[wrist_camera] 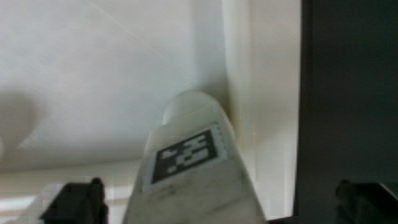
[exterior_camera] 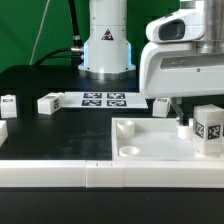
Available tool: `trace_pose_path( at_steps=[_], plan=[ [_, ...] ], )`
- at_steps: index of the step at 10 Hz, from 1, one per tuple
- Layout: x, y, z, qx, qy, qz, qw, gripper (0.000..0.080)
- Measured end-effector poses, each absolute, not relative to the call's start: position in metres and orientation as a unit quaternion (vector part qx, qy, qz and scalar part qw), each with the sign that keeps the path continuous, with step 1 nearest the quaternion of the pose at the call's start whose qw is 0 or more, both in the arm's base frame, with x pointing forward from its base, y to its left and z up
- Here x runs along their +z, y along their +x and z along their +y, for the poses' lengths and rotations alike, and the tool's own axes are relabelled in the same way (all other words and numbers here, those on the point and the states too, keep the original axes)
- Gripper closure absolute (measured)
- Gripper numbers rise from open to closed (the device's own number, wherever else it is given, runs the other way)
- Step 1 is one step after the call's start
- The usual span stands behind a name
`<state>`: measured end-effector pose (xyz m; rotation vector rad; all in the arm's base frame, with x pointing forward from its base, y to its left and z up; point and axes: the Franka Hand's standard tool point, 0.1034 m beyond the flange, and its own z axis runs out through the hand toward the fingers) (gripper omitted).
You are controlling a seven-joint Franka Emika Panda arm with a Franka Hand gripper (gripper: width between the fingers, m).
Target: Assemble one leg
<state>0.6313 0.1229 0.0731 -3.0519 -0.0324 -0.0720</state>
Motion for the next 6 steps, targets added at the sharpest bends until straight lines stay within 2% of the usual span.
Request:
trace_pose_path(
  at_steps=[2, 4, 5, 6],
  plan=[
    [0.0693, 0.6280, 0.1182, -0.017, -0.996, -0.078, 0.044, 0.0151],
    [0.0695, 0.6281, 0.1190, -0.017, -0.996, -0.073, 0.044, 0.0402],
    [0.0694, 0.6281, 0.1186, -0.017, -0.996, -0.073, 0.044, 0.0402],
    [0.0694, 0.6280, 0.1187, -0.017, -0.997, -0.064, 0.044, 0.0511]
  ],
)
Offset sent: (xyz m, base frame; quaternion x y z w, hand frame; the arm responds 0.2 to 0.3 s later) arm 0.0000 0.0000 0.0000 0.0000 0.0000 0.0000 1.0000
